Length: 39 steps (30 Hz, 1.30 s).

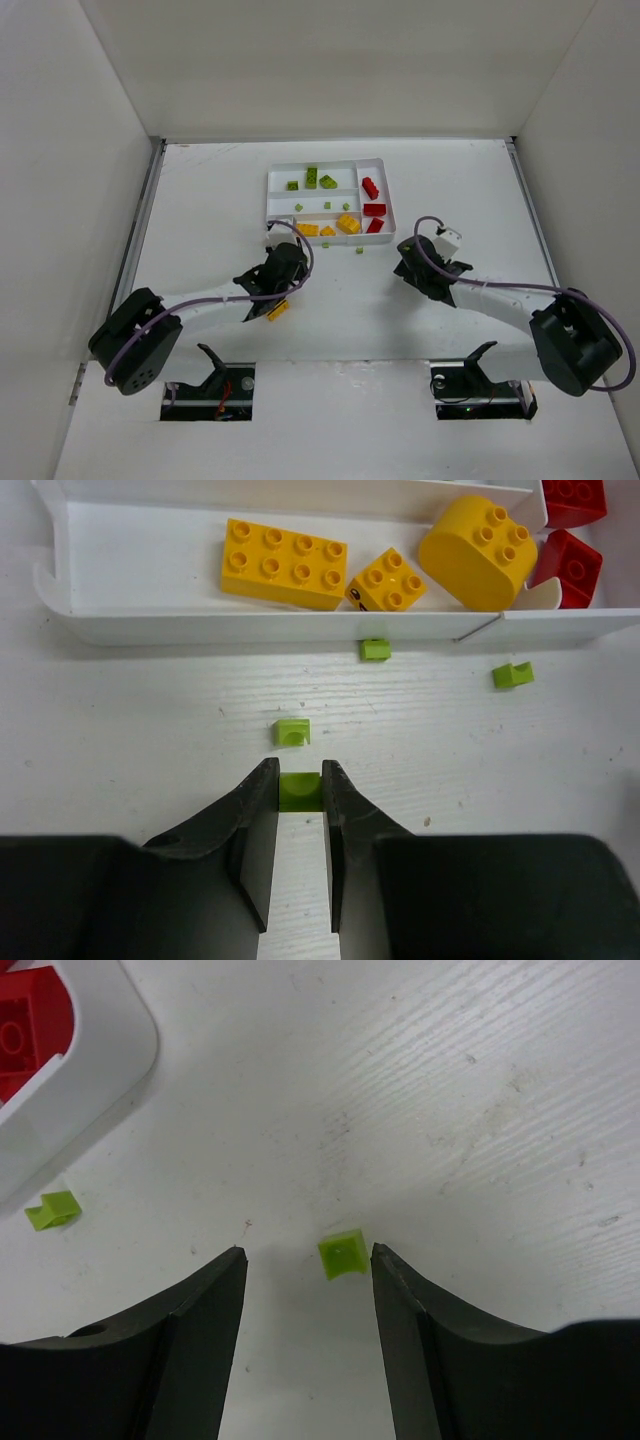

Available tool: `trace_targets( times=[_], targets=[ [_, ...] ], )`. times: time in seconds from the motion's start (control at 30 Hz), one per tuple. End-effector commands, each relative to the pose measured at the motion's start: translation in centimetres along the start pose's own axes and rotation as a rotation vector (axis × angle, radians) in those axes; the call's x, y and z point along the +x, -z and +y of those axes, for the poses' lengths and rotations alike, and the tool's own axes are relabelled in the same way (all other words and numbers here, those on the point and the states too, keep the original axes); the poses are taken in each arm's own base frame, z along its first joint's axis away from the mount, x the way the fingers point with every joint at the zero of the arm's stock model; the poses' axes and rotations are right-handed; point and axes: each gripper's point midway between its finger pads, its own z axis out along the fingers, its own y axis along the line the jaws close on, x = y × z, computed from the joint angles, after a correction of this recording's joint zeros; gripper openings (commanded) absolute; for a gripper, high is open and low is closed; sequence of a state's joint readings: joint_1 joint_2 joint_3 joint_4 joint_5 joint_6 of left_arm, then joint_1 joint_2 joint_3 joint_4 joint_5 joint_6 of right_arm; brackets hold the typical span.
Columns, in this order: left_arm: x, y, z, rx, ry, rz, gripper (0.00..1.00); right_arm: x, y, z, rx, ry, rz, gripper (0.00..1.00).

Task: Sort the legos into containers by color

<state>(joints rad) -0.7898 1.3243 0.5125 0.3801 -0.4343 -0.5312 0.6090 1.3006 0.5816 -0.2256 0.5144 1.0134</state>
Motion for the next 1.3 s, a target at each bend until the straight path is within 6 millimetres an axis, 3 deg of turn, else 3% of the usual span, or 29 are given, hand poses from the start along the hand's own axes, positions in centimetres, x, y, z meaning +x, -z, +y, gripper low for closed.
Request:
trace_targets(
  times=[0.0,0.13,0.37,0.67,0.9,1.03,1.13,1.2,1.27],
  targets=[
    [-0.4,0.5,-0.8,0.058,0.027,-0.021,0.13,-0.7,0.7,-0.6,0.062,-0.047,-0.004,0.59],
    [-0.6,1.0,-2.0,0.111,0.037,-0.020,0.13,-0.7,0.7,-1.0,0.095,-0.066,-0.026,0.55],
    [-0.6,1.1,-1.8,0.124,0.063,-0.023,0.13,-0.7,-0.1,0.6,0.107,-0.051,-0.023,0.52],
    [-0.7,0.7,-1.0,0.108,0.075,-0.032,0.13,-0.4,-0.2,1.0,0.126,-0.008,0.022,0.37],
    [-1.3,1.2,-0.7,0.121,0.098,-0.044,0.13,1.3,-1.4,2.8,0.103,0.019,0.083,0.33],
    [-0.8,0.9,-0.8,0.121,0.100,-0.026,0.13,1.4,-1.4,5.1,0.028,0.023,0.074,0.31],
    [-0.7,0.8,-0.9,0.125,0.101,-0.021,0.13,1.7,-0.7,7.2,-0.041,0.070,0.074,0.30],
    [-0.6,0.8,-0.9,0.125,0.100,-0.019,0.13,1.6,-0.5,7.5,-0.044,0.093,0.063,0.33],
    [-0.6,0.7,-0.9,0.123,0.099,-0.016,0.13,1.4,-0.4,7.2,-0.039,0.103,0.049,0.43]
  ],
)
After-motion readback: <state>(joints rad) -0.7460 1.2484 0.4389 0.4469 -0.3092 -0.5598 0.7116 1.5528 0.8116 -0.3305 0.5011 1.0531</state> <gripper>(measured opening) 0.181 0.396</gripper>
